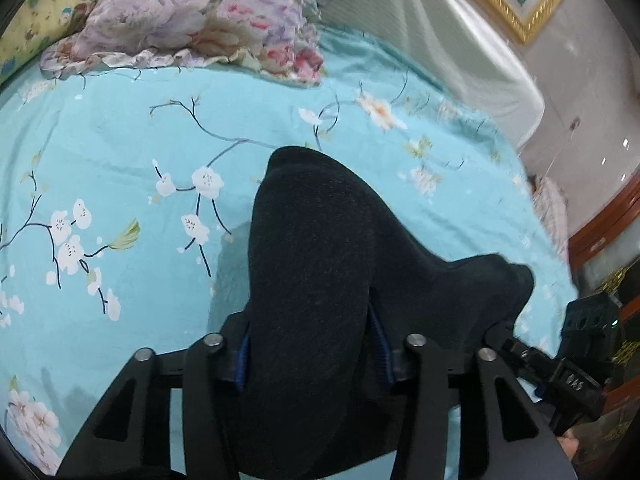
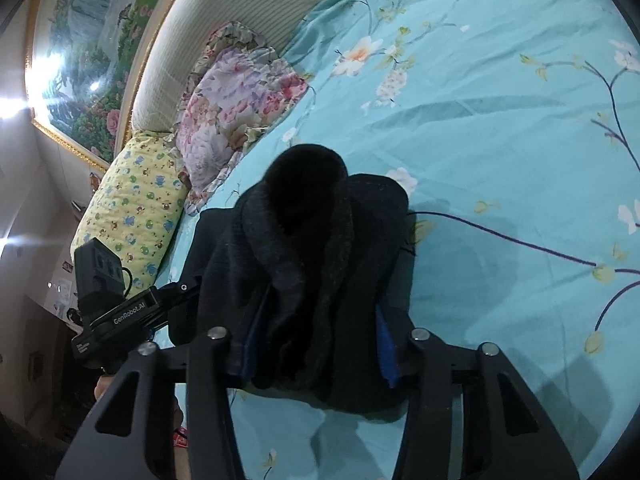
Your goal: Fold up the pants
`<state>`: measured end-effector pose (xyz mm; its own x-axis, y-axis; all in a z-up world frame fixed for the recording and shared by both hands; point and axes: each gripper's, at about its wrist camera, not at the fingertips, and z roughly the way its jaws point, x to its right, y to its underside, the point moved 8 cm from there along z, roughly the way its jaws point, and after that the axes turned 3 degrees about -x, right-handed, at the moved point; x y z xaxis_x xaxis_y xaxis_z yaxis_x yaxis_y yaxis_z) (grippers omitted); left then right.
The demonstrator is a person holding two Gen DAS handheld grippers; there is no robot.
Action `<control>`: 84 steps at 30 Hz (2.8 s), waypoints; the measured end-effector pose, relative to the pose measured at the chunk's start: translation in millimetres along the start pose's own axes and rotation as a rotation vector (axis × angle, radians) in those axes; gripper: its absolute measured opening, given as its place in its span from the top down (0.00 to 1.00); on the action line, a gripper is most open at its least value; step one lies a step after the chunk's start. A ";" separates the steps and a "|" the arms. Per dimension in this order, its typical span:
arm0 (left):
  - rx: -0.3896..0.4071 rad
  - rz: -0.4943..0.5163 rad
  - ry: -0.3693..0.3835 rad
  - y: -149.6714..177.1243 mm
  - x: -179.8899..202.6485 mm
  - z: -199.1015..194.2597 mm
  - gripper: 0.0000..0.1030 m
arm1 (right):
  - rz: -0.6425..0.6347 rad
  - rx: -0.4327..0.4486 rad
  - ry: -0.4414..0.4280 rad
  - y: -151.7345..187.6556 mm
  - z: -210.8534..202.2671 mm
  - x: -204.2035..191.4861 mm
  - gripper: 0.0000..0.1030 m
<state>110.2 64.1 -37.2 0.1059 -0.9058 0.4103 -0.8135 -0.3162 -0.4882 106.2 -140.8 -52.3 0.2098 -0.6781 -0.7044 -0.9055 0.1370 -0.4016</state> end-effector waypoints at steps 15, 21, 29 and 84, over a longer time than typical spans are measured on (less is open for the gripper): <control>0.163 -0.029 -0.025 -23.6 -18.4 -80.0 0.63 | -0.178 0.003 -0.090 -24.5 9.0 -85.8 0.62; 0.241 -0.097 -0.061 -38.5 -56.8 -112.3 0.63 | -0.256 -0.020 -0.142 -34.9 36.8 -126.7 0.62; 0.277 -0.146 -0.142 -55.8 -106.5 -124.5 0.64 | -0.323 -0.063 -0.180 -45.9 87.2 -169.0 0.62; 0.206 -0.233 -0.356 -45.4 -181.2 -97.9 0.21 | -0.436 -0.049 0.050 -97.2 171.9 -140.8 0.26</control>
<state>71.9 270.3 -14.0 0.4910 -0.8328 0.2556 -0.6179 -0.5397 -0.5717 228.1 65.5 -14.6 0.5588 -0.6994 -0.4457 -0.7530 -0.2027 -0.6261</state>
